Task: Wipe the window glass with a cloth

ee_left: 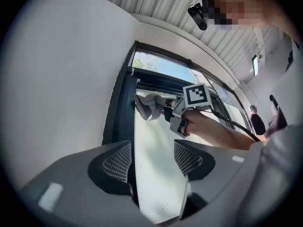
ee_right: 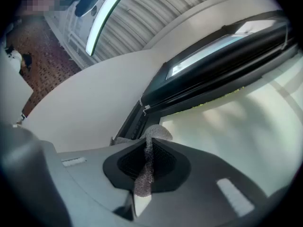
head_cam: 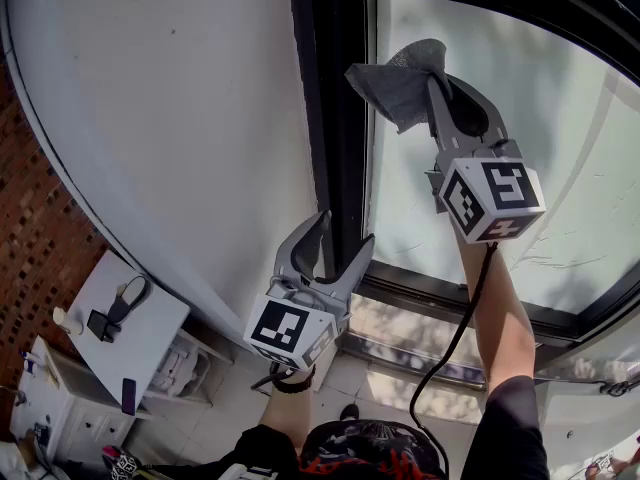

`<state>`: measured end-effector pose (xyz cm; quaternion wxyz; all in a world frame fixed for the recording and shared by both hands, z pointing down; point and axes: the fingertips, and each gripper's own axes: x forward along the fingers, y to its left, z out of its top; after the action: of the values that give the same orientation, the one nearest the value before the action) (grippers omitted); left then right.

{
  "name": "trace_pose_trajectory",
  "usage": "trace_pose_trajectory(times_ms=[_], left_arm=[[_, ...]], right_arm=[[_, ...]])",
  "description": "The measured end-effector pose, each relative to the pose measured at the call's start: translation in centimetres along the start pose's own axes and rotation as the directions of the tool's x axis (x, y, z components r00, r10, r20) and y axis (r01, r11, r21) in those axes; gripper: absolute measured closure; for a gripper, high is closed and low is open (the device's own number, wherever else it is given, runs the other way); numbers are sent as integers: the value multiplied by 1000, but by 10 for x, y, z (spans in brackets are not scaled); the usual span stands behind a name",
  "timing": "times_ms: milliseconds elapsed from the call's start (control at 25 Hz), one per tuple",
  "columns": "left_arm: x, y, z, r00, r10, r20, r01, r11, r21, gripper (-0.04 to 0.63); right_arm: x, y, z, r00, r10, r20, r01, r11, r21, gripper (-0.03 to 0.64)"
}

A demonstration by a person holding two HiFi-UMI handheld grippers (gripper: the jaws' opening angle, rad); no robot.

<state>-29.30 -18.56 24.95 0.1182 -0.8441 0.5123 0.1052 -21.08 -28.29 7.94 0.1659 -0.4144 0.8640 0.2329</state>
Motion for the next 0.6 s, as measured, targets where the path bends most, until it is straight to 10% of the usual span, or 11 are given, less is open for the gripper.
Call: trace_pose_trajectory(times_ms=[600], left_arm=[[26, -40, -22, 991, -135, 4, 134, 978, -161, 383]], right_arm=[[53, -57, 36, 989, -31, -142, -16, 946, -323, 602]])
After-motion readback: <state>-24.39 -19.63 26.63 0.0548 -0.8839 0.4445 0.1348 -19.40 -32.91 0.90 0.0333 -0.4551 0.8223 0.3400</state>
